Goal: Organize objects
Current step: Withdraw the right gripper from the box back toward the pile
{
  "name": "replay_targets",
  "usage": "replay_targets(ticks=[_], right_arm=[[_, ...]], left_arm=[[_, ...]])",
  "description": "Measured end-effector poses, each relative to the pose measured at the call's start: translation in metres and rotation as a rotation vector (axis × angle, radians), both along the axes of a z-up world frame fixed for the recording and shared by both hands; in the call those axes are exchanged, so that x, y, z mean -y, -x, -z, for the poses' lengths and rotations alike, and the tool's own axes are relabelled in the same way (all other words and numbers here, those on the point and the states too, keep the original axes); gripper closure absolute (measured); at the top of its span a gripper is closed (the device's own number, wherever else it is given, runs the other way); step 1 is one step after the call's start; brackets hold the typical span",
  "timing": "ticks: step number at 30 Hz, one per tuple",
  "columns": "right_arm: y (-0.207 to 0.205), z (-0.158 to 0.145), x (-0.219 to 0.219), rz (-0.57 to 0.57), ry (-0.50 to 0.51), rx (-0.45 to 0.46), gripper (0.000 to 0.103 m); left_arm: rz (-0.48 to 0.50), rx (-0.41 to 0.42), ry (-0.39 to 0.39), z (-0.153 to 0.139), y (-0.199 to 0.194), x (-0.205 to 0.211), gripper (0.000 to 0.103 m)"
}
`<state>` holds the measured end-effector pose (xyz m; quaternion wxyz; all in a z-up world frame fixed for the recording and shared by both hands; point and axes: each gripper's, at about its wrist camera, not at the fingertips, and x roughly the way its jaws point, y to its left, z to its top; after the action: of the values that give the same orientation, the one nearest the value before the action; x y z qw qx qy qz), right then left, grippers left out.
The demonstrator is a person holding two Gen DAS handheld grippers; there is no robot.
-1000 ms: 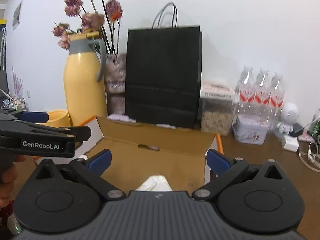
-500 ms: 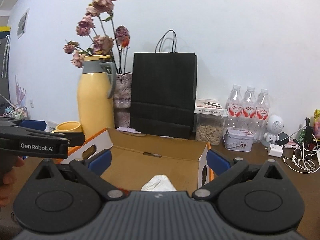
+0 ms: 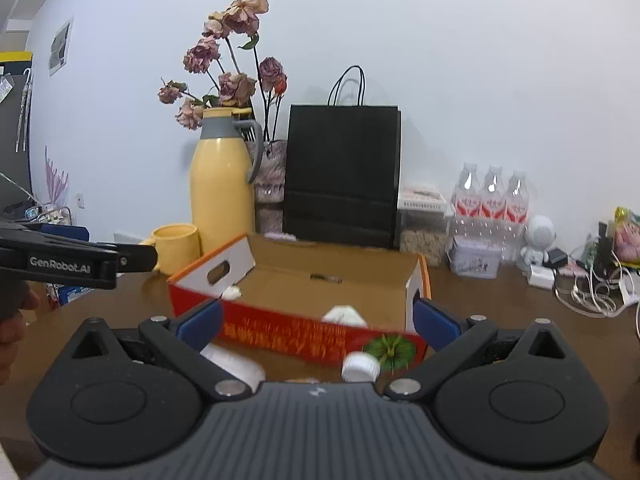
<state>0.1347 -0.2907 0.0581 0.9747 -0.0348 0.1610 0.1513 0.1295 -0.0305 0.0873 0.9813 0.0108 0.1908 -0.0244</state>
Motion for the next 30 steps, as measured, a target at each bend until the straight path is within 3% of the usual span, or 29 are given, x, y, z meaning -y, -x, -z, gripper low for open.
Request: replay_targets(ticks=[14, 30], right_arm=[[0.067, 0.033, 0.012, 0.045, 0.001, -0.046, 0.0], [0.083, 0.069, 0.013, 0.065, 0.013, -0.139, 0.0]], left_arm=[[0.002, -0.055, -0.023, 0.037, 0.065, -0.02, 0.0], [-0.01, -0.095, -0.026, 0.063, 0.087, -0.033, 0.0]])
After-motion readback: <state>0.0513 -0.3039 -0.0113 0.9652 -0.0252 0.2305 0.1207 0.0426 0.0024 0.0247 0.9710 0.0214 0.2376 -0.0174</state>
